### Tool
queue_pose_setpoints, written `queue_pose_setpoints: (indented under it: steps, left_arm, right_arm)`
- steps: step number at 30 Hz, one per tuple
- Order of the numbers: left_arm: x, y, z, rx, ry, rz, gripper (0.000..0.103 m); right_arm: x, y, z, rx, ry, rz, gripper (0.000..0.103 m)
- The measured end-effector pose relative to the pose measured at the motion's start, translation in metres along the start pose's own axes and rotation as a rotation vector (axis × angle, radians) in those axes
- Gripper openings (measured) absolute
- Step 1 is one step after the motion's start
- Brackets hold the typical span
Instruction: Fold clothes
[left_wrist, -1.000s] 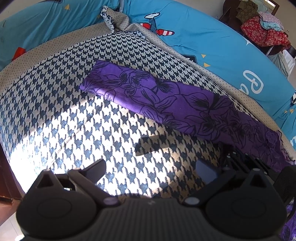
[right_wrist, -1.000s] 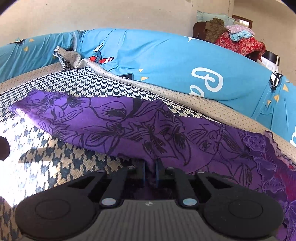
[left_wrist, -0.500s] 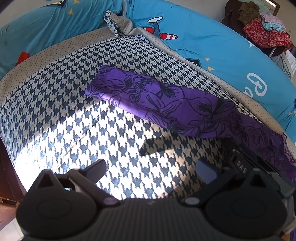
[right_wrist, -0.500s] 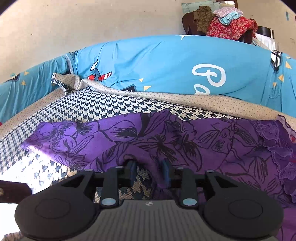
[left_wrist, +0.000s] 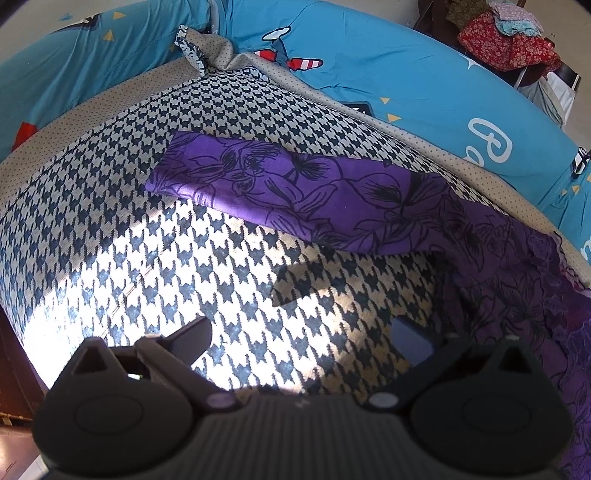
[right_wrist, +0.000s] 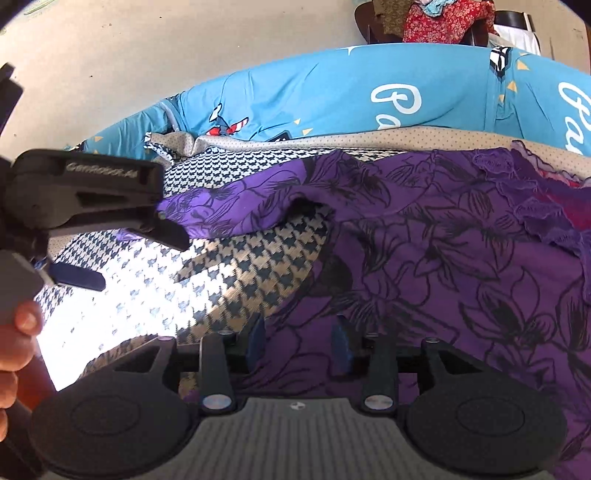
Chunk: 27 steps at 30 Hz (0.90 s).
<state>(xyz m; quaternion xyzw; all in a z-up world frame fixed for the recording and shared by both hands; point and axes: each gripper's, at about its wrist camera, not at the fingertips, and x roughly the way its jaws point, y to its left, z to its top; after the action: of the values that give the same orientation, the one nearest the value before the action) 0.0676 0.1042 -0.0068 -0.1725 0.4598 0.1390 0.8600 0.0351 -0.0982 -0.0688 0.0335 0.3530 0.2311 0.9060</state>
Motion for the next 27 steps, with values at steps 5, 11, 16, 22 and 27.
queue_pose_setpoints:
  steps: [5,11,16,22,27]
  left_arm:
    - [-0.001,0.001,0.000,0.005,-0.004,-0.001,0.103]
    - [-0.004,0.004,0.000,0.004,-0.012,-0.002,0.103]
    - [-0.007,0.005,0.002,0.002,-0.029,0.003,0.103]
    - [-0.008,0.005,0.004,0.017,-0.053,0.032,0.103]
    - [-0.006,-0.006,-0.001,0.066,-0.042,0.022,0.103]
  right_arm:
    - [0.006,0.035,-0.017,-0.084,0.026,-0.038,0.057]
    - [0.011,0.047,-0.028,-0.121,-0.001,-0.138,0.027]
    - [0.012,0.053,-0.024,-0.089,0.000,-0.113,0.009]
    - [0.019,0.065,-0.023,-0.085,0.007,-0.090,0.009]
    - [0.006,0.056,-0.020,-0.048,0.015,-0.041,0.021]
